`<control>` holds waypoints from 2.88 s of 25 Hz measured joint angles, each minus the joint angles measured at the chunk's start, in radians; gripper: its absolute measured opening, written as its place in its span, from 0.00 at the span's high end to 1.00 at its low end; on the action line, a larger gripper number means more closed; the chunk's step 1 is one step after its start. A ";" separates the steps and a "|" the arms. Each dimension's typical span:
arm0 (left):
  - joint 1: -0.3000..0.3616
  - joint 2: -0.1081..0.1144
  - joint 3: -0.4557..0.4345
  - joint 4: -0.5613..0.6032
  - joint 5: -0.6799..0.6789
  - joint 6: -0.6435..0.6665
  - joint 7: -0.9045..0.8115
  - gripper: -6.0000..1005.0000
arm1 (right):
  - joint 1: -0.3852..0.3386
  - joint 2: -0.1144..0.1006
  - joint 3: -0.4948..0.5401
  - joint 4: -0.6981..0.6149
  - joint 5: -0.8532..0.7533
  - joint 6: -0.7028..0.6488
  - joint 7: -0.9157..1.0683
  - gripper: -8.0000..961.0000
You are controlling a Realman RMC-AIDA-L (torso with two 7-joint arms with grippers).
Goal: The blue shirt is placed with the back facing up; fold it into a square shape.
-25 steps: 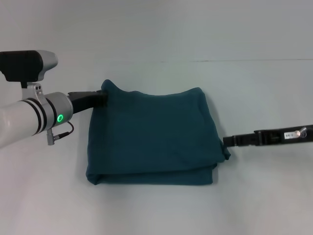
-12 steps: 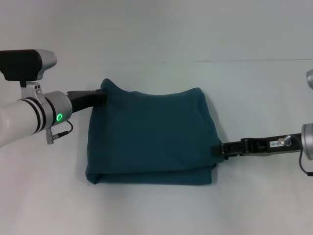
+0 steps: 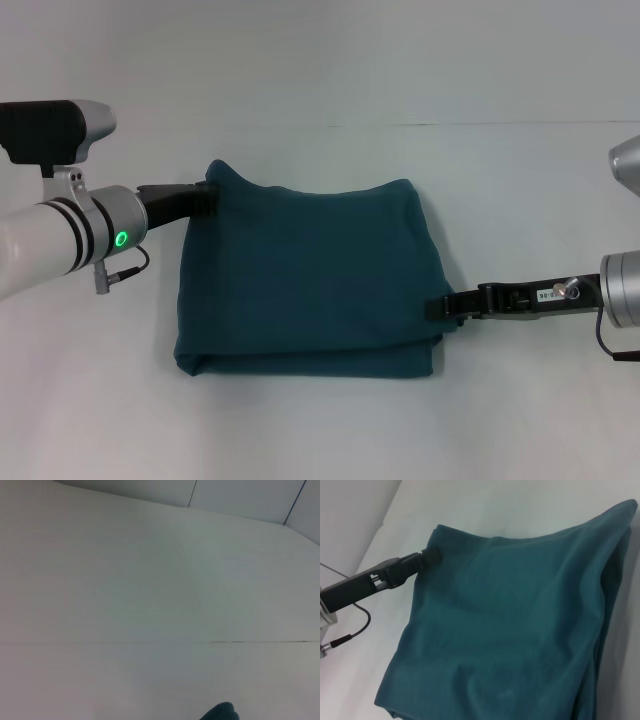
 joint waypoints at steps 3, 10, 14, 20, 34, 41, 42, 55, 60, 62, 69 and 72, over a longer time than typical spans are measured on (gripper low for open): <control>0.000 0.000 0.000 0.000 0.000 0.000 0.000 0.94 | 0.000 0.000 -0.003 0.000 0.000 0.001 -0.004 0.41; 0.000 0.000 0.000 0.003 0.000 0.000 -0.001 0.94 | -0.002 -0.004 -0.004 0.000 -0.003 -0.004 -0.008 0.60; 0.000 0.000 0.000 0.004 0.000 0.000 -0.004 0.94 | -0.006 -0.008 -0.003 0.000 -0.003 -0.009 -0.007 0.76; 0.000 0.000 -0.003 0.007 0.000 0.000 -0.008 0.94 | -0.009 -0.015 -0.007 0.002 -0.005 -0.042 -0.002 0.95; 0.003 0.002 -0.003 0.007 0.000 0.000 -0.010 0.93 | -0.007 -0.014 -0.005 0.003 -0.032 -0.054 0.009 0.96; 0.013 0.001 -0.004 0.033 0.000 0.031 -0.011 0.90 | -0.017 -0.017 0.004 -0.008 -0.030 -0.050 -0.003 0.96; 0.014 0.002 -0.008 0.036 0.000 0.036 -0.011 0.89 | -0.018 -0.017 0.010 -0.008 -0.029 -0.051 -0.008 0.95; 0.027 0.010 -0.083 0.066 -0.003 0.064 -0.039 0.57 | -0.079 -0.029 0.157 -0.094 -0.003 -0.094 -0.079 0.37; 0.052 0.011 -0.083 0.104 -0.003 0.126 -0.061 0.36 | -0.096 -0.030 0.186 -0.099 0.047 -0.140 -0.139 0.21; 0.065 0.011 -0.083 0.126 -0.003 0.154 -0.075 0.22 | -0.103 -0.030 0.194 -0.099 0.067 -0.162 -0.164 0.17; 0.133 0.001 -0.083 0.227 -0.006 0.337 -0.082 0.11 | -0.152 -0.011 0.247 -0.091 0.146 -0.235 -0.317 0.06; 0.173 -0.002 -0.083 0.281 -0.040 0.469 -0.051 0.11 | -0.192 -0.001 0.269 -0.090 0.213 -0.266 -0.404 0.05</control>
